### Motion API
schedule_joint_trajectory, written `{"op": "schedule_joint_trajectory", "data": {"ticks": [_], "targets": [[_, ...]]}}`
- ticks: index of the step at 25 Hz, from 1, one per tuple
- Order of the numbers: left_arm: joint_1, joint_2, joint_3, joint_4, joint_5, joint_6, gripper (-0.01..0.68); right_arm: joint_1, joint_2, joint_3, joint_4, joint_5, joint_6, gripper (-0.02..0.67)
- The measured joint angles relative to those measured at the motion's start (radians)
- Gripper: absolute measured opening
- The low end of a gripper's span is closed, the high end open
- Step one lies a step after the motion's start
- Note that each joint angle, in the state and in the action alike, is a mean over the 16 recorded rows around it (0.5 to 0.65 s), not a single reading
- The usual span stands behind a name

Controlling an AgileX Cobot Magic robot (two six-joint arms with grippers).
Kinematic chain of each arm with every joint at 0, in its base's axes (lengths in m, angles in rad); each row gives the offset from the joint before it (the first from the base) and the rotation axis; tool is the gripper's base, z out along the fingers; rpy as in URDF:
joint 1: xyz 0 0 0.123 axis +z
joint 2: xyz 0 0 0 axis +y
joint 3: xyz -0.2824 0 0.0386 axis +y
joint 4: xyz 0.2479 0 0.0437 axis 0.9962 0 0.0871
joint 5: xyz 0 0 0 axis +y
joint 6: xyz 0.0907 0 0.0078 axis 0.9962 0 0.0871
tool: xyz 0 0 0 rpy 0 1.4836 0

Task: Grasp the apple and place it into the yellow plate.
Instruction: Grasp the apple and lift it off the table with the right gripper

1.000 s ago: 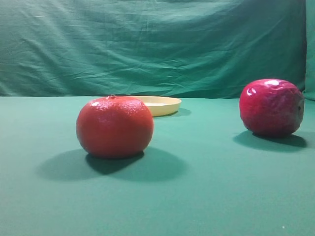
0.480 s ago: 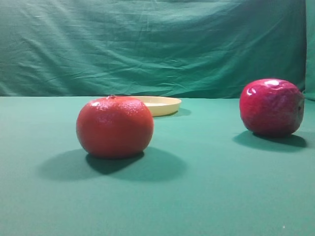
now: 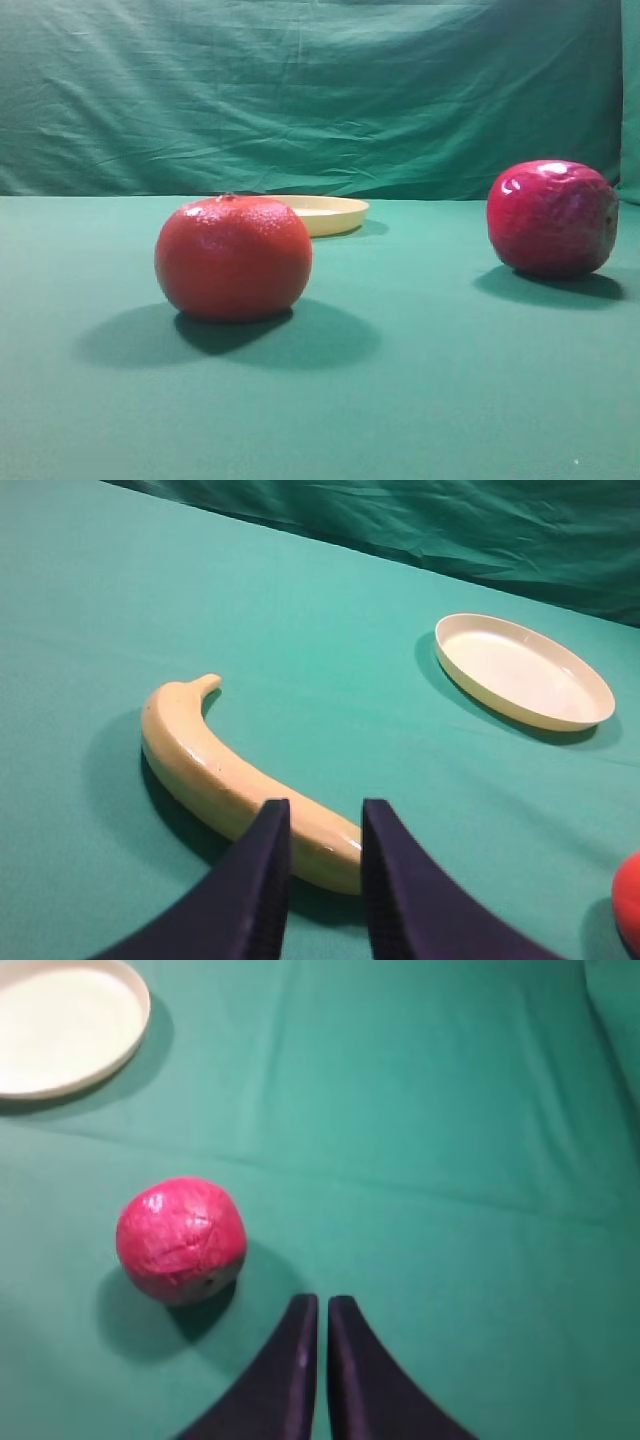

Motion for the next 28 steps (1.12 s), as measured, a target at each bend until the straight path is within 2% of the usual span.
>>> {"op": "schedule_joint_trajectory", "data": {"ticks": [9,16,20,28], "targets": [[0.000,0.000,0.000,0.000,0.000,0.000,0.157,0.071,0.308,-0.250,0.105,0.168,-0.169,0.000],[0.000,0.000,0.000,0.000,0.000,0.000,0.157,0.169,0.504,-0.384,0.084,0.227,-0.212,0.020],[0.000,0.000,0.000,0.000,0.000,0.000,0.157,0.211,0.588,-0.428,0.055,0.237,-0.215,0.124],[0.000,0.000,0.000,0.000,0.000,0.000,0.157,0.228,0.679,-0.455,0.041,0.229,-0.217,0.445]]}}
